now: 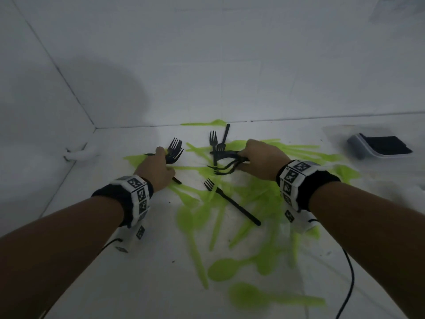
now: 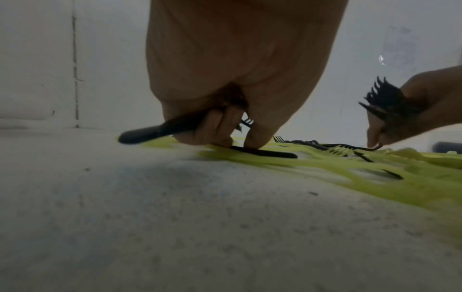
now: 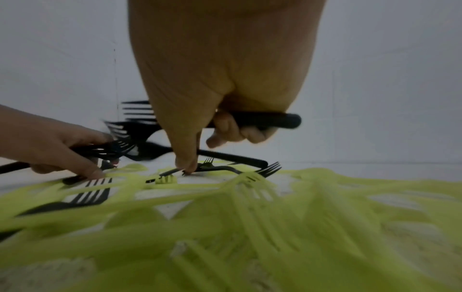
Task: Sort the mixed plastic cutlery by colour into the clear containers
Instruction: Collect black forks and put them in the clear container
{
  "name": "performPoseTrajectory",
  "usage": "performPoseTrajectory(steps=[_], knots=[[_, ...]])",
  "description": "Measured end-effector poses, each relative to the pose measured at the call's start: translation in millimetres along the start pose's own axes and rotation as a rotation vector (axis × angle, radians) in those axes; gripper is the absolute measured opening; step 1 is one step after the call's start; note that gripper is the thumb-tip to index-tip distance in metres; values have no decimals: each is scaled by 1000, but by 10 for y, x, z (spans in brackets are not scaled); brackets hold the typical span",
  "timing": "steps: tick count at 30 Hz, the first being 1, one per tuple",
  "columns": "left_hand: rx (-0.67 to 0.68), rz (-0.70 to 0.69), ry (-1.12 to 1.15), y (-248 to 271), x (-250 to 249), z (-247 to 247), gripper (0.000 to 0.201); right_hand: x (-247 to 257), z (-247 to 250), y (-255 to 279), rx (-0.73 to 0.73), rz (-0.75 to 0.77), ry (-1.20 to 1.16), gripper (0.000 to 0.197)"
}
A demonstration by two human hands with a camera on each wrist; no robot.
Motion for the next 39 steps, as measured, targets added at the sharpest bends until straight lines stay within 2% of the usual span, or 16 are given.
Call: performPoseTrajectory(steps=[4, 7, 11, 13, 15, 19, 23, 29, 30, 33, 37, 39], knots=[[-34, 132, -12, 17, 9, 11, 47, 34, 142, -38, -212, 18, -85, 26], [-37, 194, -24, -16, -14, 27, 54, 101, 241, -73, -285, -10, -119, 31], [-38, 316, 73, -10, 1, 56, 59, 160, 199, -81, -182, -134, -237, 43], [-30, 352, 190, 0, 40, 52, 49, 199, 135, -44, -127, -150, -298, 42], [-71, 341, 287, 26, 45, 65, 24, 243, 63, 9, -78, -134, -356, 35], [-141, 302, 356, 172, -61, 184, 20, 334, -38, 132, -5, -81, -392, 17], [-120, 184, 520, 350, -98, 291, 15, 449, -154, 299, 156, 52, -189, 21], [-51, -37, 602, 600, -120, 307, 11, 429, -154, 471, 150, -39, -196, 23], [-43, -47, 609, 623, -124, 288, 7, 424, -140, 498, 142, -56, -210, 24], [-29, -50, 602, 676, -150, 219, 22, 428, -110, 568, 158, -74, -235, 23], [15, 13, 706, 674, -195, 77, 14, 457, -74, 646, 201, -96, -274, 18], [15, -11, 665, 645, -241, 34, 13, 465, -70, 674, 206, -88, -263, 21]])
Point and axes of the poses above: each hand's wrist, its own y-axis away from the middle knuckle, its own z-axis out of the back of the hand, x = y × z, the point moved 3 cm from there along -y, towards the middle knuckle, and after that the axes turned 14 degrees about -x, right-handed, at the moved point
